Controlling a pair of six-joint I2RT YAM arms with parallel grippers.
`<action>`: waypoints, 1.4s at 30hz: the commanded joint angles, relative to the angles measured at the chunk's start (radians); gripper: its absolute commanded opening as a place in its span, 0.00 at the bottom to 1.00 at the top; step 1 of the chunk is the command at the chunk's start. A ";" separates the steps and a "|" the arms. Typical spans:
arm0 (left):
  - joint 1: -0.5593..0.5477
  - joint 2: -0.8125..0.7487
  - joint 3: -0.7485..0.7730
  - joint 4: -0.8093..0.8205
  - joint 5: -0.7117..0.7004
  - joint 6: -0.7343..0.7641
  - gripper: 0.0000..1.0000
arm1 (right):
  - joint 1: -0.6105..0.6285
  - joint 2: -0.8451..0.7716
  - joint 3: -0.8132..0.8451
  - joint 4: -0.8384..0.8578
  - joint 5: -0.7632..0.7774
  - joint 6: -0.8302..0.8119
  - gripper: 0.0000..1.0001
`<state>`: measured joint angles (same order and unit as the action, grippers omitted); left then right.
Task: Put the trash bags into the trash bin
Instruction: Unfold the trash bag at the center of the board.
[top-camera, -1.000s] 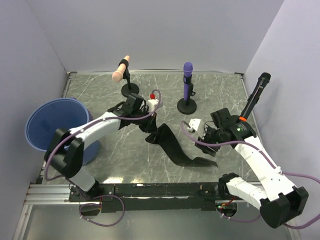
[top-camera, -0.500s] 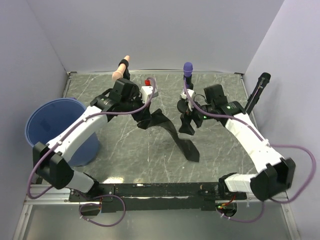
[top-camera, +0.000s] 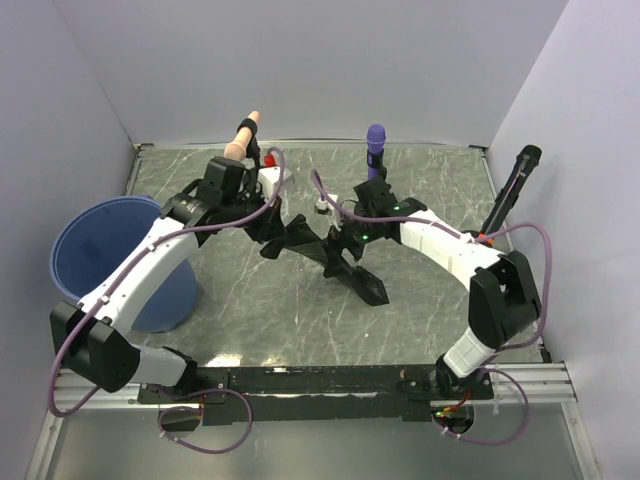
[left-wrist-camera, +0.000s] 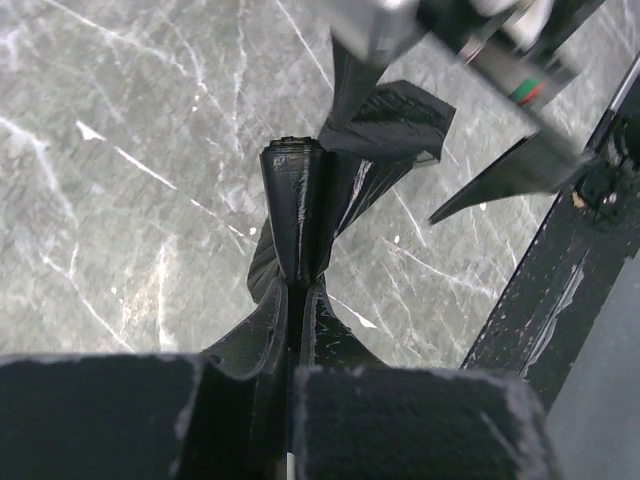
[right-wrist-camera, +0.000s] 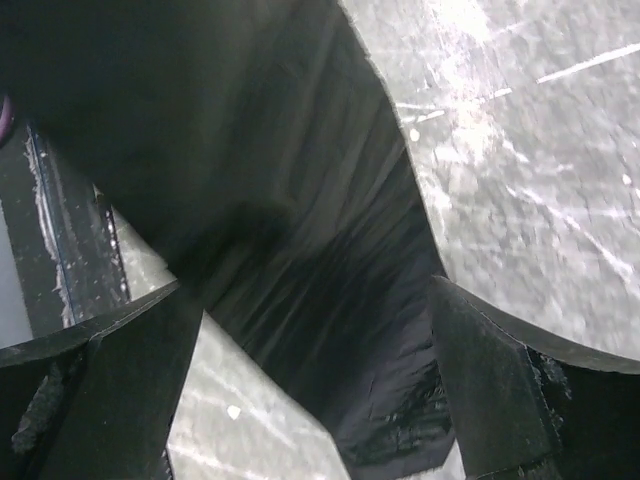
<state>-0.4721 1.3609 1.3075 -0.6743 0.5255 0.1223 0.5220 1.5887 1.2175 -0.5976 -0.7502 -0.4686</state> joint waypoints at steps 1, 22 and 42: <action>0.035 -0.071 0.055 -0.014 0.036 -0.062 0.01 | 0.021 0.056 0.031 0.094 -0.037 -0.025 0.99; 0.093 0.181 -0.338 0.326 -0.130 -0.434 0.13 | 0.010 0.250 0.244 -0.688 -0.121 -0.337 0.00; 0.093 0.273 -0.416 0.395 -0.105 -0.431 0.52 | 0.003 0.117 0.424 -0.978 -0.008 -0.432 0.00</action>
<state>-0.3798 1.6344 0.9211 -0.3187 0.4122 -0.3088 0.5293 1.8069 1.6047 -1.3224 -0.7708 -0.8543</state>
